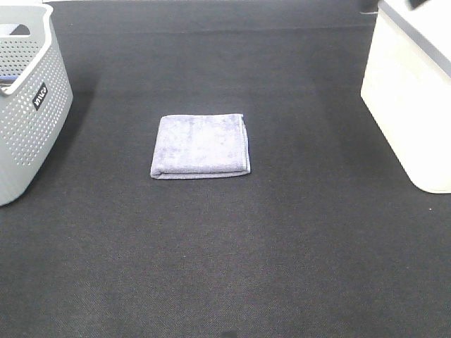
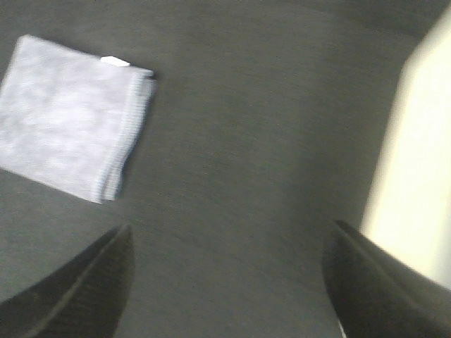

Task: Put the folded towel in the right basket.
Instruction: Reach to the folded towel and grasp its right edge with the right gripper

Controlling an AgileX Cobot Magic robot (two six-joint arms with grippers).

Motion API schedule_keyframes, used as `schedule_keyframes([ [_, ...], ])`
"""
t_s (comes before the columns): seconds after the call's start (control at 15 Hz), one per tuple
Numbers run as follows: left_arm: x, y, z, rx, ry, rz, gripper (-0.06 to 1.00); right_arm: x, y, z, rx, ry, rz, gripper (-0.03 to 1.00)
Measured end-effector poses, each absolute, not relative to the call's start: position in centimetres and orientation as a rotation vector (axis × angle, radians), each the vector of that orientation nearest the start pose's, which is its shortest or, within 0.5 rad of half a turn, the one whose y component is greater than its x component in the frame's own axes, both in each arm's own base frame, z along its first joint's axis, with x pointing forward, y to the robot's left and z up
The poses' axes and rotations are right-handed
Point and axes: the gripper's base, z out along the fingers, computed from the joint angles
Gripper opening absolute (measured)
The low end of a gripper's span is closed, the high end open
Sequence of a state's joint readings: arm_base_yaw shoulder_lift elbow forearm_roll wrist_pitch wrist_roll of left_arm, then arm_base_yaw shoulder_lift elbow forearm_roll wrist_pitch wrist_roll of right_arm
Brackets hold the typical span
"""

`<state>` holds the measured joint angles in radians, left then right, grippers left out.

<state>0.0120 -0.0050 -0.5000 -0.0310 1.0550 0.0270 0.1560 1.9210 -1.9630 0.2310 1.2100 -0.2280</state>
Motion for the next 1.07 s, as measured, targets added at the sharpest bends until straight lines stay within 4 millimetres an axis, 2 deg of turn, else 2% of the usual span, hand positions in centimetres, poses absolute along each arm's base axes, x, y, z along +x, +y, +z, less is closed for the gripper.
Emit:
schedule_keyframes([
  [0.13,-0.5,-0.3,27.8,0.017,2.033,-0.013,0.97,42.8,11.7,32.4,-0.536,2.616,0.354,0.7],
  [0.2,-0.5,-0.3,27.8,0.017,2.033,-0.013,0.97,42.8,11.7,32.4,-0.536,2.616,0.354,0.7],
  [0.33,-0.5,-0.3,27.8,0.017,2.033,-0.013,0.97,43.8,13.0,29.8,-0.518,2.663,0.492,0.7],
  [0.6,-0.5,-0.3,27.8,0.017,2.033,-0.013,0.97,45.7,14.7,23.8,-0.44,2.762,0.736,0.7],
  [0.87,-0.5,-0.3,27.8,0.017,2.033,-0.013,0.97,47.1,15.9,16.3,-0.379,2.847,0.926,0.7],
  [1.07,-0.5,-0.3,27.8,0.017,2.033,-0.013,0.97,47.6,16.3,12.7,-0.351,2.873,0.973,0.7],
])
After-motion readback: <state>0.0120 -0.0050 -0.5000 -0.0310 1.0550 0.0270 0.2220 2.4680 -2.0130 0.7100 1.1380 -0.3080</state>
